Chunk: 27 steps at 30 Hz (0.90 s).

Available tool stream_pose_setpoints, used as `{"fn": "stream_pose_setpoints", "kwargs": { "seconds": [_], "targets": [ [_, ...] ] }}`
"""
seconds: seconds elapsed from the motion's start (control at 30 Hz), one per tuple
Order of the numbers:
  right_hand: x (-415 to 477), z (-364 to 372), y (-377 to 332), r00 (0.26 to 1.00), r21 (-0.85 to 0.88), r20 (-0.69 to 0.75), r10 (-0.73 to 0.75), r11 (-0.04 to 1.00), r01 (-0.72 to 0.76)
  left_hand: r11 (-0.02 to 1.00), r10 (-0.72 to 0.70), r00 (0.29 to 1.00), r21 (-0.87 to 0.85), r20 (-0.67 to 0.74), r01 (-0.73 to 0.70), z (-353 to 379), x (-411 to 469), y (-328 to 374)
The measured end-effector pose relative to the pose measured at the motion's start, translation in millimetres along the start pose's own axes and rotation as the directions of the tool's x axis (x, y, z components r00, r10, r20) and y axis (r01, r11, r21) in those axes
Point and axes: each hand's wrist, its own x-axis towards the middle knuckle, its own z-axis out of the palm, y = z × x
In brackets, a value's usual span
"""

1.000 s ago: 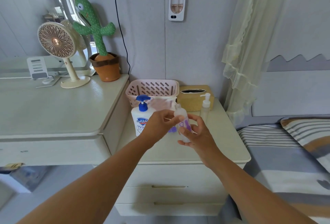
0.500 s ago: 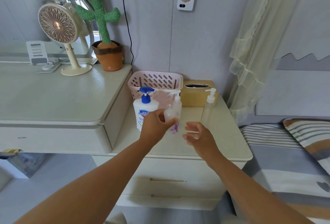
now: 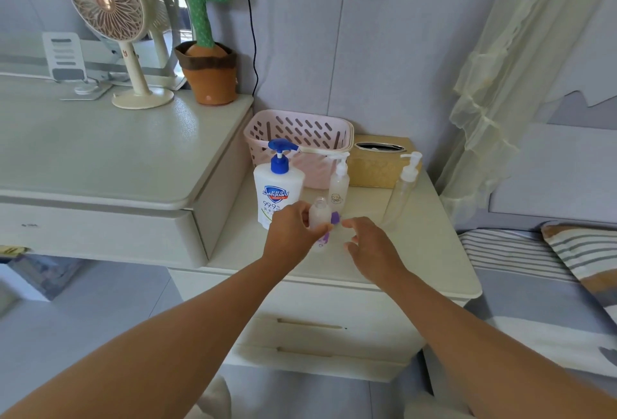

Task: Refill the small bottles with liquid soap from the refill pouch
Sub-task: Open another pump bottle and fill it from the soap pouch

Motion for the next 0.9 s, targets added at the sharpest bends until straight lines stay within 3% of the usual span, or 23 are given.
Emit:
{"fn": "stream_pose_setpoints", "kwargs": {
  "seconds": [0.13,0.3,0.57,0.9],
  "targets": [
    [20.2,4.9,-3.0,0.994,-0.161,0.015,-0.112,0.98,0.113,1.0,0.015,1.0,-0.006,-0.009,-0.015,2.4,2.0,-6.4],
    [37.6,9.5,-8.6,0.99,-0.369,0.022,-0.136,0.92,0.135,0.999,0.026,1.0,-0.019,-0.005,-0.026,1.6,4.3,-9.0],
    [47.4,11.5,-21.4,0.986,-0.518,0.051,-0.157,0.84,0.161,0.999,0.031,1.0,-0.036,-0.001,-0.031,-0.3,4.6,-13.3],
    [45.7,6.8,-21.3,0.969,-0.466,0.09,-0.229,0.85,0.244,0.999,0.033,0.999,-0.032,0.01,-0.032,-1.7,1.1,-16.3]
  ]
}}
